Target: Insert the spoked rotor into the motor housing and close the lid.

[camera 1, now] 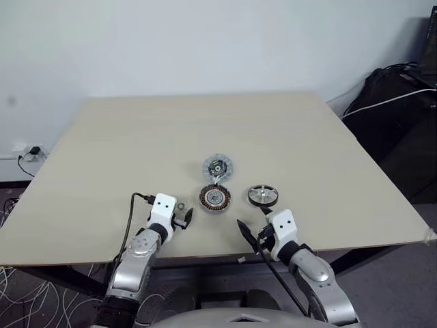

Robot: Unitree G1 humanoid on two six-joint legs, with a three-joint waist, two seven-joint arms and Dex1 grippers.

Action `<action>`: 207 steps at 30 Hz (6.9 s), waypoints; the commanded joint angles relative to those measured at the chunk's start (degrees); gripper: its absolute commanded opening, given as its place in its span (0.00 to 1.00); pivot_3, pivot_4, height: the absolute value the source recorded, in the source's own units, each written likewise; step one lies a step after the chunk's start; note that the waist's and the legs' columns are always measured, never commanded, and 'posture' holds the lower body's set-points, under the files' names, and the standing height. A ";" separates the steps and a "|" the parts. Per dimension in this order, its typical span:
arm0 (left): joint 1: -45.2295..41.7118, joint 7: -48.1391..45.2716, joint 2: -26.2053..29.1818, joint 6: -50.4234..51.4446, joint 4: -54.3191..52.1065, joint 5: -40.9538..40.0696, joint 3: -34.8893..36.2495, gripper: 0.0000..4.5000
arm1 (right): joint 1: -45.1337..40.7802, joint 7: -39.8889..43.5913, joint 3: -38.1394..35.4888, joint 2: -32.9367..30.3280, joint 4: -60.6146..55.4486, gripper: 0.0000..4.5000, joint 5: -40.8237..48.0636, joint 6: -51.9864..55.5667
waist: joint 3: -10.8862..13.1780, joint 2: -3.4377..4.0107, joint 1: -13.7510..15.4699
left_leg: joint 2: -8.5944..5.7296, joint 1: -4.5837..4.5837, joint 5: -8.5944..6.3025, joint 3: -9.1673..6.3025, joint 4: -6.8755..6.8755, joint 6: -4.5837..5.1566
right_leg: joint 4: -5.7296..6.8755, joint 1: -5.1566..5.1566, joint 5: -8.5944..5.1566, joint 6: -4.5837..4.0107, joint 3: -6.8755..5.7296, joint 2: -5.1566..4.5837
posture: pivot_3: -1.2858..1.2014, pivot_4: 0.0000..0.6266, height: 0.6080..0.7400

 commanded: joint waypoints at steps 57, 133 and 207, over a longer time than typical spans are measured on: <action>-10.71 0.59 -3.90 2.47 -7.26 -0.63 -2.32 0.15 | -0.86 0.01 -0.58 0.10 -0.60 1.00 0.53 -2.03 | -0.03 -0.10 0.25 | -0.04 -0.11 0.01 -0.02 0.03 0.00 | -0.03 -0.04 0.07 0.03 0.02 -0.02 | 0.52 0.00 1.00; 6.07 3.08 -7.57 -12.61 -11.08 -7.15 6.72 0.00 | -1.36 -1.28 1.22 1.80 -1.59 1.00 -0.65 -1.86 | -0.05 -0.08 0.11 | -0.02 -0.06 0.02 -0.01 0.06 0.02 | 0.00 -0.01 -0.08 -0.18 0.03 0.01 | 0.52 0.00 1.00; 14.95 -3.71 -3.69 -21.63 -5.89 -5.69 1.38 0.00 | -34.96 -1.66 10.48 10.23 20.74 0.01 -4.19 27.20 | -0.11 0.11 -1.32 | -0.03 -0.07 0.03 -0.02 -0.05 -0.01 | 0.05 -0.15 0.21 -0.33 -0.02 0.04 | 0.52 0.00 1.00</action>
